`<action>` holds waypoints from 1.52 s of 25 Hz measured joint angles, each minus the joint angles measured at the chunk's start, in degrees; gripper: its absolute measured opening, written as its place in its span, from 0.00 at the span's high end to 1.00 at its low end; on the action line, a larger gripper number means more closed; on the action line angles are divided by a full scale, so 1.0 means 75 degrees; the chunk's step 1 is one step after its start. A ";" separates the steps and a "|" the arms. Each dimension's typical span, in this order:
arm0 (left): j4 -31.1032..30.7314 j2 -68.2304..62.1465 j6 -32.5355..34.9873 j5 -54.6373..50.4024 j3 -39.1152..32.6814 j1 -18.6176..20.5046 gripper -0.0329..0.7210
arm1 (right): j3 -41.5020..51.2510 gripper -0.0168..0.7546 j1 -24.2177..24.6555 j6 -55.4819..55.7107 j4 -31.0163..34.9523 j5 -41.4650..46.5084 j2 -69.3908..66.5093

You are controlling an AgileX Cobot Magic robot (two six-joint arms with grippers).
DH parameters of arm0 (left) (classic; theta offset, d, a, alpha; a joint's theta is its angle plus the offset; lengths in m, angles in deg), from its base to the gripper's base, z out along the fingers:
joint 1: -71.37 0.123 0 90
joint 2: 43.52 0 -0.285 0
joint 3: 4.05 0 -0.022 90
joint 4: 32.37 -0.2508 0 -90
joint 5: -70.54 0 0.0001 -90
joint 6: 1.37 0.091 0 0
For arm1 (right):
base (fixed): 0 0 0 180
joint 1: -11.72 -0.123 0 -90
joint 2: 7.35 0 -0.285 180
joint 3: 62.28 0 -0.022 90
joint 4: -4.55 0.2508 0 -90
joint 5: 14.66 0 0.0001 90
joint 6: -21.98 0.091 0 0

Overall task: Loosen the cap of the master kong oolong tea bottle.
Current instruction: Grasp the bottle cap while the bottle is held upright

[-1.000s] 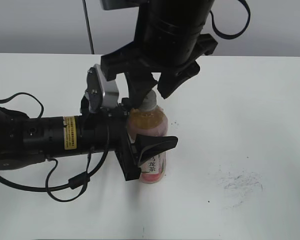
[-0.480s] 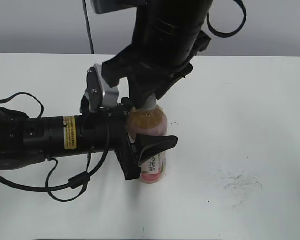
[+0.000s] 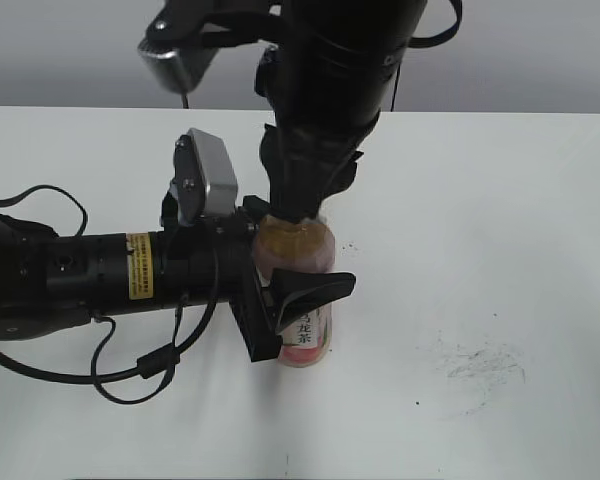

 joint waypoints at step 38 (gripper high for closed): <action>-0.0063 0.0000 0.0016 0.0000 0.0006 0.0000 0.36 | -0.0007 0.32 -0.0009 -0.4329 0.0038 -0.0032 0.0008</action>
